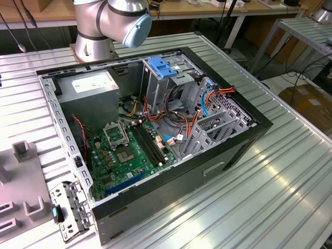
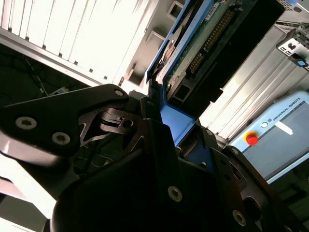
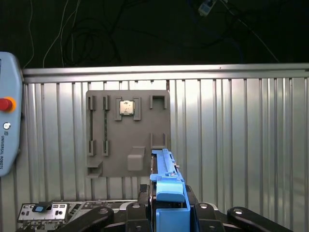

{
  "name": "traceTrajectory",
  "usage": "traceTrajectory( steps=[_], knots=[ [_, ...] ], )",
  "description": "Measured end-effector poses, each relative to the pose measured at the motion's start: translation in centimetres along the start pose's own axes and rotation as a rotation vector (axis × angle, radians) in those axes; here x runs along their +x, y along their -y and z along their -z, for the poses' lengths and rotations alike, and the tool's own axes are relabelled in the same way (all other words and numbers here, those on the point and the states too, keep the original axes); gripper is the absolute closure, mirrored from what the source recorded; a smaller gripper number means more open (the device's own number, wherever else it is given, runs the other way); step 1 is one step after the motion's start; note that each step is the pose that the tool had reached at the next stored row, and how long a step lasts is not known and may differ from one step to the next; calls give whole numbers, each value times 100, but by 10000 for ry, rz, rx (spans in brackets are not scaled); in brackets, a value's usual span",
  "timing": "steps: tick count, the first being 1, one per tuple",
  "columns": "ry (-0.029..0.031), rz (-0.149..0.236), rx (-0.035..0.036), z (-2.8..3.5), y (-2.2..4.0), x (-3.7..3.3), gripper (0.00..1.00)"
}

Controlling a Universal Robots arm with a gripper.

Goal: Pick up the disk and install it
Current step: 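Pick up the disk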

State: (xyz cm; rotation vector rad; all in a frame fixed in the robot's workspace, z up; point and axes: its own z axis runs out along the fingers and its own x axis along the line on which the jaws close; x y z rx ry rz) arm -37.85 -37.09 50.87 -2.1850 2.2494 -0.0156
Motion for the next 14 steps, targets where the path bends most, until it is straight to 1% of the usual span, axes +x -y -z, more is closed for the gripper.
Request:
traceTrajectory(
  steps=[5,7,9,14],
  knots=[
    [0,-2,0,-1,63,-2,63],
    [-1,-2,0,-1,101,-3,63],
    [-1,-3,0,-1,127,-4,63],
    [0,-8,-1,-3,236,-5,63]
  ],
)
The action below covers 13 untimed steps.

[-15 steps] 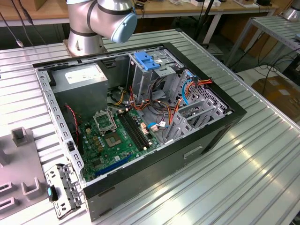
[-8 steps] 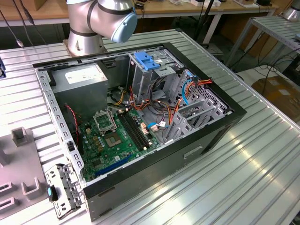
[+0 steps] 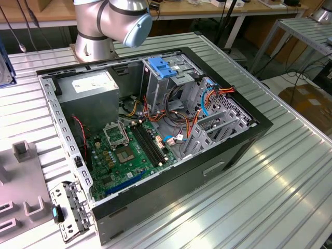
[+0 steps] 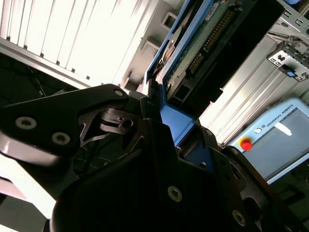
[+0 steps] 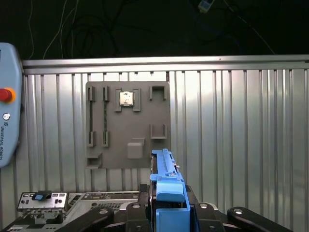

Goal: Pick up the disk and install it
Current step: 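Pick up the disk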

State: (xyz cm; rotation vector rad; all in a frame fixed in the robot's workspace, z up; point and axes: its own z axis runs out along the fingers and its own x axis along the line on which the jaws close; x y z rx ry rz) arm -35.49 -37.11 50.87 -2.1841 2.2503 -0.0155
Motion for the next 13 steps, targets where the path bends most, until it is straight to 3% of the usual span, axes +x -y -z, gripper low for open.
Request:
traceTrajectory(
  steps=[3,9,13],
  knots=[
    [-2,-18,-12,0,72,-1,63],
    [-4,-73,-108,-2,165,15,63],
    [-5,-105,-133,-3,266,26,63]
  ],
)
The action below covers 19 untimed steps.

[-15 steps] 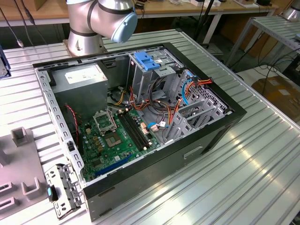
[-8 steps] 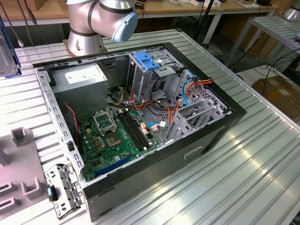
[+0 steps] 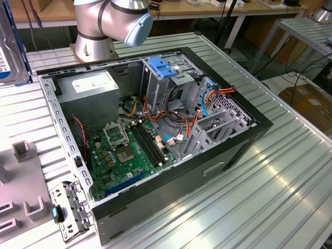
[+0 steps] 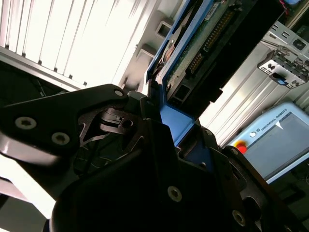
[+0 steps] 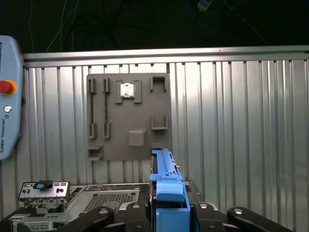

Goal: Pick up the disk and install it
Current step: 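Pick up the disk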

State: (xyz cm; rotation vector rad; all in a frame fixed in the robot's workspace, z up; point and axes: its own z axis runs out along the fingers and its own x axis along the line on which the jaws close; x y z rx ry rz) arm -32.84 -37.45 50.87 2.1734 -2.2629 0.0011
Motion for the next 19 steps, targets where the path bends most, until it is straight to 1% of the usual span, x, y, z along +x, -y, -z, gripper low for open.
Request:
traceTrajectory(
  steps=[6,8,10,11,12,19],
  knots=[
    [-1,-32,-25,0,92,21,63],
    [-1,-50,-41,0,145,40,63],
    [-2,-59,-52,0,182,45,63],
    [-2,-69,-62,0,232,45,63],
    [-3,-74,-69,0,260,45,63],
    [-3,-106,-93,0,396,48,63]
  ],
)
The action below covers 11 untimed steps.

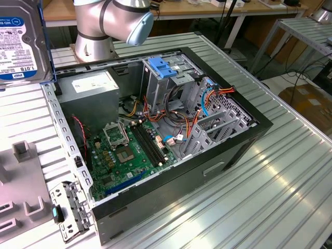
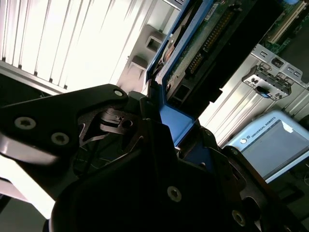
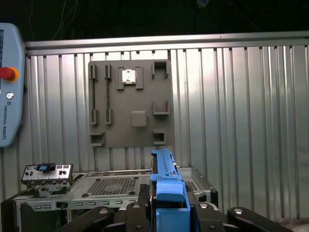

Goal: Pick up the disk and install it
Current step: 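Pick up the disk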

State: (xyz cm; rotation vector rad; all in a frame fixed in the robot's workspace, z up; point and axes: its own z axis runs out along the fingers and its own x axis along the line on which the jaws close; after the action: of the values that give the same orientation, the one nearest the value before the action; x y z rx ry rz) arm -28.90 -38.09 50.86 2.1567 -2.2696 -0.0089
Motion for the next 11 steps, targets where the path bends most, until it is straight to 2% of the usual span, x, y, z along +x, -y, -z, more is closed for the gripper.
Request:
traceTrajectory(
  steps=[3,5,9,11],
  knots=[
    [0,-12,-11,0,53,1,63],
    [-1,-26,-25,0,126,1,63],
    [-1,-41,-42,0,208,1,63],
    [-2,-54,-57,1,277,0,63]
  ],
)
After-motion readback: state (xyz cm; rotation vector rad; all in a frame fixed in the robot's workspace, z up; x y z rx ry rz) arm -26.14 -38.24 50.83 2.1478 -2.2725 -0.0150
